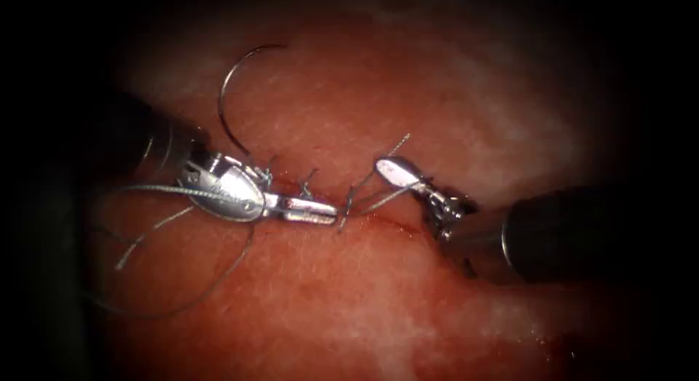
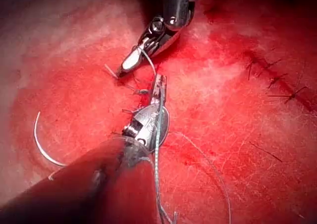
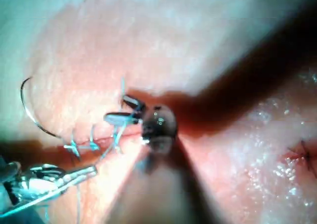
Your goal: Wound Closure
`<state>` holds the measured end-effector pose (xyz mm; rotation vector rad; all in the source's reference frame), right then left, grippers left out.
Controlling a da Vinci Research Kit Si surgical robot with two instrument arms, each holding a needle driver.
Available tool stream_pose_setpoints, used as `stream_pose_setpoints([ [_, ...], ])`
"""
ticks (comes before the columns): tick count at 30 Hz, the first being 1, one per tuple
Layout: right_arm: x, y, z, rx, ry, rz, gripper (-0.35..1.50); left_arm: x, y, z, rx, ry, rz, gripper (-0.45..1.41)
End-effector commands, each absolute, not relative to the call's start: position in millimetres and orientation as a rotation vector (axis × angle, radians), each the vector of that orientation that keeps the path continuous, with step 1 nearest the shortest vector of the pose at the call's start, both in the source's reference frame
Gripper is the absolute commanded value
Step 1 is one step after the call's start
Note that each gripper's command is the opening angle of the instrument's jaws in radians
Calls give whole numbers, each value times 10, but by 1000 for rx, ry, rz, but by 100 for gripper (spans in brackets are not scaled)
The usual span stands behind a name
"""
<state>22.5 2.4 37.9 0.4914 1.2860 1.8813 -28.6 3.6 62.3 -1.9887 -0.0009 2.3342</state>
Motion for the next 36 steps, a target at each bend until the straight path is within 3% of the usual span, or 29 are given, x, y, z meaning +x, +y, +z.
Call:
stream_pose_setpoints([
  [1, 239, 15, 388, 500, 1276, 1875, 95, -290, 24, 628, -1990, -9, 2332, -45],
  [36, 264, 2, 403, 490, 1083, 1785, 100, -275, 23, 622, -2005, -21, 2333, -45],
])
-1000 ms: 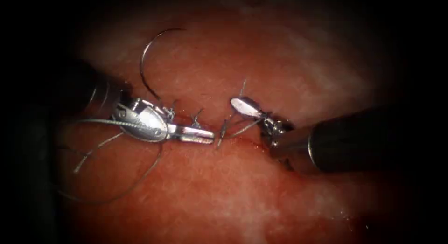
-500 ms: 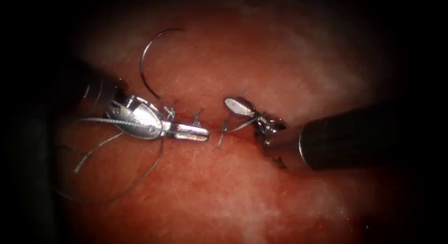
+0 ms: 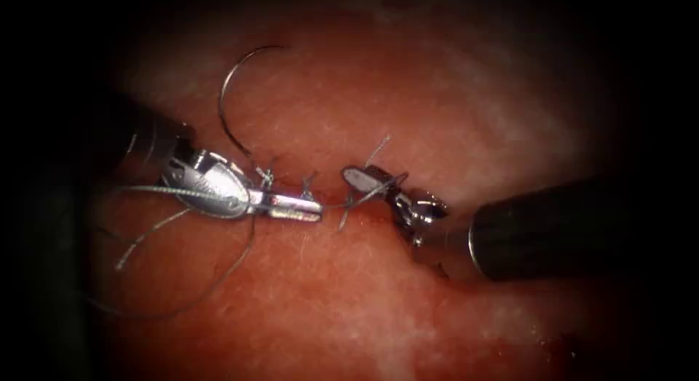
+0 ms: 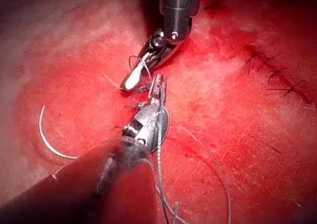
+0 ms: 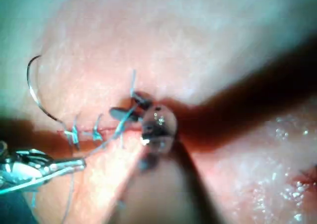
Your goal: Wound Closure
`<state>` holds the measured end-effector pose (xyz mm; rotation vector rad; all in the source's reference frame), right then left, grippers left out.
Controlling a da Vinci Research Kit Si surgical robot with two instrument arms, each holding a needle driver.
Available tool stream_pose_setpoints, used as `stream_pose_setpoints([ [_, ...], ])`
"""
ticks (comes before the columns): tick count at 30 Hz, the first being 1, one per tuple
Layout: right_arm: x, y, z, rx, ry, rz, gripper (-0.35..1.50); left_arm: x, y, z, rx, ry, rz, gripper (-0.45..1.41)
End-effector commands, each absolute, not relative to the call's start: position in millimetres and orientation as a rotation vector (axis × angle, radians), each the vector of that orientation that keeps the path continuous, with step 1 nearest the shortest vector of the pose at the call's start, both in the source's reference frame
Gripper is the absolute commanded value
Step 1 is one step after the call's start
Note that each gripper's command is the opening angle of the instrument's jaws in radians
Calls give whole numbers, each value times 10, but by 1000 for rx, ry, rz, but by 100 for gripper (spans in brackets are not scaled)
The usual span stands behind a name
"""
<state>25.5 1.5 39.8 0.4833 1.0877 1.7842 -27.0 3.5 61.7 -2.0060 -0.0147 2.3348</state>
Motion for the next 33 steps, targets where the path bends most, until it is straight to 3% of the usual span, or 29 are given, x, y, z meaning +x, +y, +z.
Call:
stream_pose_setpoints([
  [1, 265, 2, 403, 492, 1084, 1784, 100, -275, 23, 622, -2005, -21, 2333, -45],
  [27, 267, 33, 400, 339, 1133, 1760, 76, -266, 17, 622, -2002, -16, 2339, -45],
  [29, 267, 32, 401, 338, 1134, 1759, 59, -266, 17, 622, -2002, -16, 2339, -45],
  [32, 268, 28, 403, 373, 1109, 1766, -20, -266, 17, 622, -1998, -14, 2340, -45],
  [33, 268, 26, 403, 398, 1108, 1780, -35, -266, 18, 622, -1995, -12, 2341, -45],
])
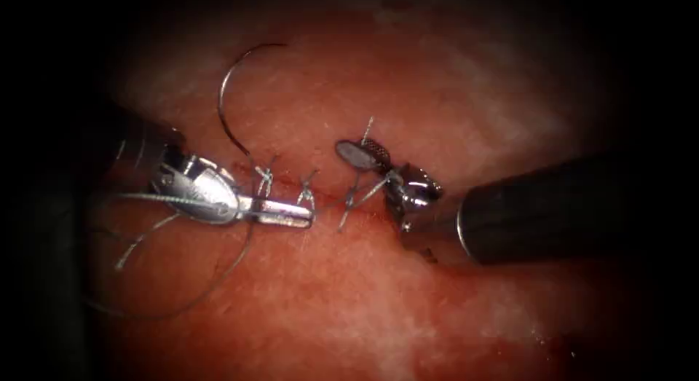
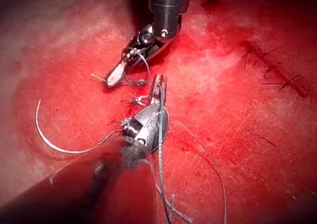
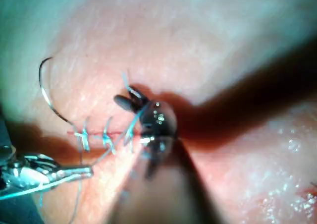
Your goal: Wound Closure
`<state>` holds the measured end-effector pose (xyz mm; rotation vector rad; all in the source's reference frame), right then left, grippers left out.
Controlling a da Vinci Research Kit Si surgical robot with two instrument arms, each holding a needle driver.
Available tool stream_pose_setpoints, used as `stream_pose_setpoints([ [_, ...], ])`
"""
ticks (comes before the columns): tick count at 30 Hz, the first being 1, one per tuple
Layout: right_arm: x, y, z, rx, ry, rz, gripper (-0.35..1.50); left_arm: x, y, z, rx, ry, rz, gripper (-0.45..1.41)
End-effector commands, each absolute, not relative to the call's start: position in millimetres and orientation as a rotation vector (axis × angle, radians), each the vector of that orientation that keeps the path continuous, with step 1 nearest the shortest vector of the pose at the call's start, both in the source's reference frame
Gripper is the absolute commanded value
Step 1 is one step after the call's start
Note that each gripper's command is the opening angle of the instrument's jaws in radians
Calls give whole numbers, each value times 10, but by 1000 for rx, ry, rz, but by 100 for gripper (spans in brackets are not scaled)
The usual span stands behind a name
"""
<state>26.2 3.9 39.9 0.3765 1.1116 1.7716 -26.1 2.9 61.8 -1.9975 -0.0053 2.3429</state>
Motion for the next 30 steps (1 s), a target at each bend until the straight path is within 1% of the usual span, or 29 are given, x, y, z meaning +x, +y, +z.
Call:
stream_pose_setpoints([
  [1, 268, 25, 403, 419, 1109, 1796, -35, -265, 19, 622, -1992, -11, 2341, -45],
  [7, 266, 22, 401, 463, 1057, 1811, -35, -257, 29, 624, -1953, 11, 2350, -45],
  [11, 263, 18, 394, 473, 1055, 1807, -35, -247, 47, 633, -1885, 55, 2372, -45],
  [20, 260, 3, 346, 432, 1123, 1721, -35, -223, 103, 673, -1664, 112, 2368, -45],
  [26, 264, -9, 320, 353, 1159, 1604, -35, -220, 145, 703, -1552, 175, 2362, -45],
  [30, 263, -11, 321, 364, 1193, 1514, -35, -220, 174, 723, -1504, 201, 2350, -45],
])
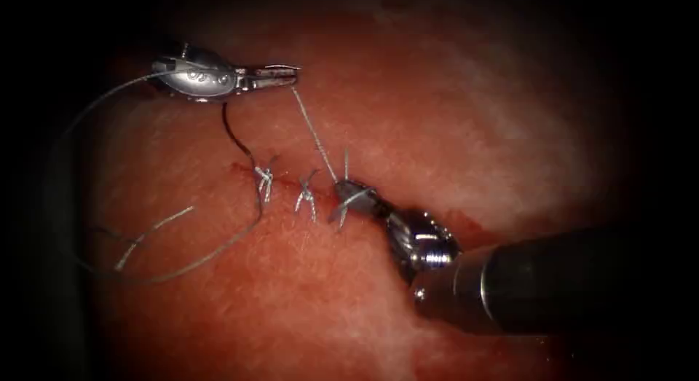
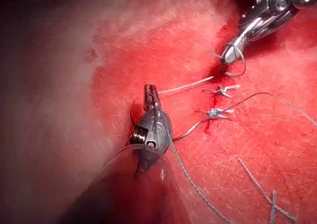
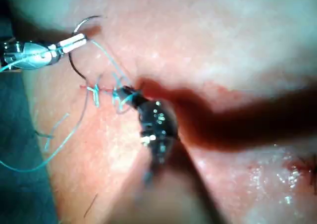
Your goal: Wound Closure
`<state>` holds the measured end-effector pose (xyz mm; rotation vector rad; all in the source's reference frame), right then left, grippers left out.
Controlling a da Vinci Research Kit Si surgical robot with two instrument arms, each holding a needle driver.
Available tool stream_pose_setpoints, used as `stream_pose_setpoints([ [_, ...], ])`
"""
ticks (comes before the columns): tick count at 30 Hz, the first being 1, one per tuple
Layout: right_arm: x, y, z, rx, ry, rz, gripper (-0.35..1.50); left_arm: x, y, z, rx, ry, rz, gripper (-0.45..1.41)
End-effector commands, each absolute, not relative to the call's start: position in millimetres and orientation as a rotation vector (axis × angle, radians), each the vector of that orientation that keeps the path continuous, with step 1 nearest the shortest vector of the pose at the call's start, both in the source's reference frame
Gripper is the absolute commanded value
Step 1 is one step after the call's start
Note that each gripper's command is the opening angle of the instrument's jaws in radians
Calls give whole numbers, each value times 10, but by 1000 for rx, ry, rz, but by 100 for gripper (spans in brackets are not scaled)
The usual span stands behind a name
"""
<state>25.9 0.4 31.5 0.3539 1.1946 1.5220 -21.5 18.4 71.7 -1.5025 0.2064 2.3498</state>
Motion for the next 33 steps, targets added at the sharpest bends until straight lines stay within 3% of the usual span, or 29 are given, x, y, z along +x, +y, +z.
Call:
stream_pose_setpoints([
  [1, 263, -11, 322, 370, 1198, 1492, -35, -220, 180, 727, -1496, 209, 2350, -45],
  [11, 258, -24, 332, 382, 1227, 1287, -35, -214, 248, 749, -1485, 345, 2241, -45],
  [19, 253, -42, 334, 190, 1271, 819, -35, -219, 278, 751, -1478, 451, 2185, -45],
  [33, 253, -45, 333, 119, 1297, 678, -35, -225, 314, 742, -1426, 606, 2270, -45],
])
